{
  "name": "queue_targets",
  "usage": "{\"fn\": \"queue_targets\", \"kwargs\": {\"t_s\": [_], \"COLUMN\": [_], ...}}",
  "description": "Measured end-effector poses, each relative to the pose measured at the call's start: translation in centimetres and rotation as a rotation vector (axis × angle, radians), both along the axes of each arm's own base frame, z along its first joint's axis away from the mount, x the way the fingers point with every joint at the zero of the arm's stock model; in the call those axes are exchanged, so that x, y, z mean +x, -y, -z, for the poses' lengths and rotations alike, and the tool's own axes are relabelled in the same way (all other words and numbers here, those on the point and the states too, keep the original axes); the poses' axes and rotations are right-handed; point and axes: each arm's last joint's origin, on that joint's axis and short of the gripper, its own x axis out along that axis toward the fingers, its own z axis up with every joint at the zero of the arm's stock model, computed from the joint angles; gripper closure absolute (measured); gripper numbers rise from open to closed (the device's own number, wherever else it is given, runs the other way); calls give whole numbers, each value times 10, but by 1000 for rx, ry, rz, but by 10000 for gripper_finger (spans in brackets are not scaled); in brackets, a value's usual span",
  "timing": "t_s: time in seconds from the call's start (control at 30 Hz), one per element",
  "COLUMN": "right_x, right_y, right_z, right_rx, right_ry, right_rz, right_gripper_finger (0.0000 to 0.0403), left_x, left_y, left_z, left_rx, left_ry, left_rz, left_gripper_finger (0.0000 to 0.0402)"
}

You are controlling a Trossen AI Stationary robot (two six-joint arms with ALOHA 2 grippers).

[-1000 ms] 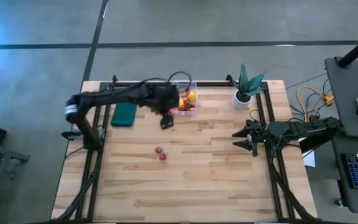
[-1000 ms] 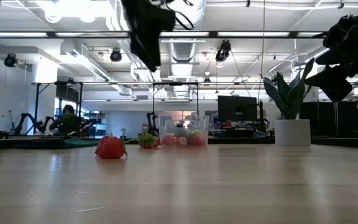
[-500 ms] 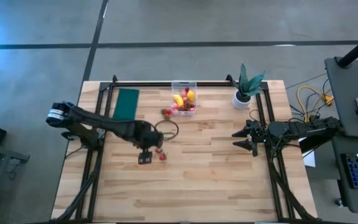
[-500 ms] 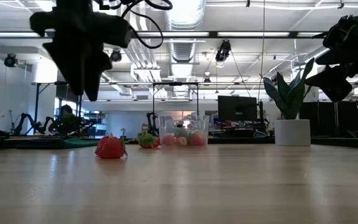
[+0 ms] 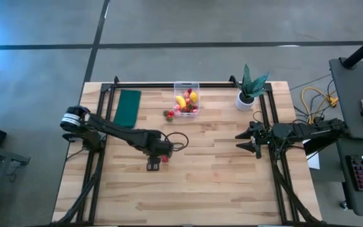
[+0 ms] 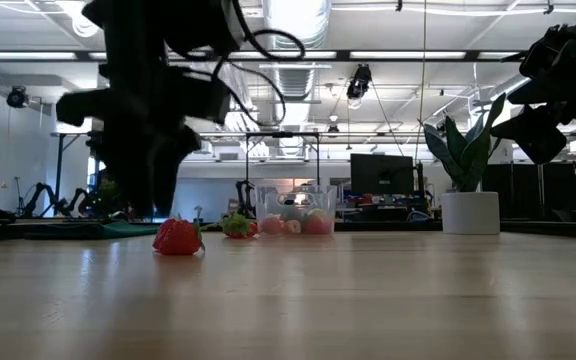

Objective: Pick and placing Produce into tupperware
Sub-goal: Put the red strawberry into the transparent bin

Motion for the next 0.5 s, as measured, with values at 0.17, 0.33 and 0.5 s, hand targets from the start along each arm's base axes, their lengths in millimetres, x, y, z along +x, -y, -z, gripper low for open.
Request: {"fn": "queue_targets", "kwargs": {"t_s": [0.17,0.33,0.5], "right_x": [0,0,0], "right_y": [0,0,0], "right_z": [0,0,0], "right_rx": [0,0,0], "right_ry": [0,0,0], "right_rz": [0,0,0], "right_gripper_finger": [170,170,170], "left_x": [4,8,11], "left_y": [1,0,0], "left_z": [12,13,11], "left_rx": [8,33,12], "left_ry": [-38,-30,15], "left_rz": [-2,-7,-71], "left_gripper_finger": [207,207,207]}}
